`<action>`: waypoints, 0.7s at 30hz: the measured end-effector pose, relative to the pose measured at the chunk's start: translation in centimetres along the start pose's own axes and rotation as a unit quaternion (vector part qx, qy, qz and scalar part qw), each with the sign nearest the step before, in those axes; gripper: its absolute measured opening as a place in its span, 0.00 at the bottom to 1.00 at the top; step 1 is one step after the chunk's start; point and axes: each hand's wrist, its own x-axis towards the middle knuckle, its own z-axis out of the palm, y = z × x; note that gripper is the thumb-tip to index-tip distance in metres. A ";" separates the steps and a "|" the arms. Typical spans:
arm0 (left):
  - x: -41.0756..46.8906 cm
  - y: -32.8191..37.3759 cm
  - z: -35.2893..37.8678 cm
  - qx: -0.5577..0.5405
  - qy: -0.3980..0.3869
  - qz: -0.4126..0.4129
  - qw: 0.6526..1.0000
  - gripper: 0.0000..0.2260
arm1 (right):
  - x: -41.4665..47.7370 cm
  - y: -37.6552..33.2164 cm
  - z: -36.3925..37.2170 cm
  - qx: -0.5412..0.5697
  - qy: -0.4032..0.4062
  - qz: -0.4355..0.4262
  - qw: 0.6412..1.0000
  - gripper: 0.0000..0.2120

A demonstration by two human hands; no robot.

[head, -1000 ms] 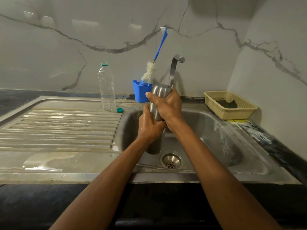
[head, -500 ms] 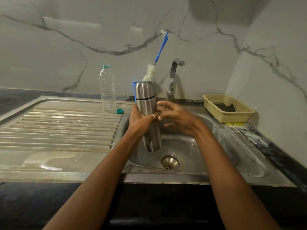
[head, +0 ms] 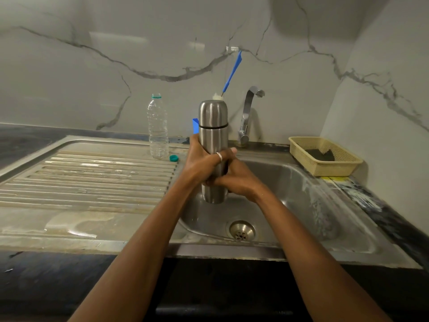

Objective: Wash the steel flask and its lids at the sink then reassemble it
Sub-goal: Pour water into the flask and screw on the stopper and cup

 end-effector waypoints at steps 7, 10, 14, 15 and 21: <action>0.1 1.1 -4.7 0.082 -0.072 -0.022 0.994 0.35 | 2.1 -1.9 1.0 0.013 0.035 -0.019 0.999 0.36; 0.3 2.0 -8.1 0.119 -0.068 -0.024 0.990 0.33 | 3.7 -4.0 2.9 0.001 0.032 -0.012 0.999 0.36; 1.0 3.3 -12.7 0.116 -0.052 -0.034 0.991 0.24 | 5.8 -7.1 6.5 0.004 0.036 -0.024 0.999 0.37; 1.1 3.3 -13.9 0.114 -0.051 -0.037 0.992 0.22 | 6.2 -7.7 7.4 0.007 0.035 -0.025 0.999 0.37; 1.1 2.0 -19.7 0.120 -0.035 -0.056 0.991 0.21 | 7.6 -10.3 12.8 0.020 0.012 -0.012 1.000 0.36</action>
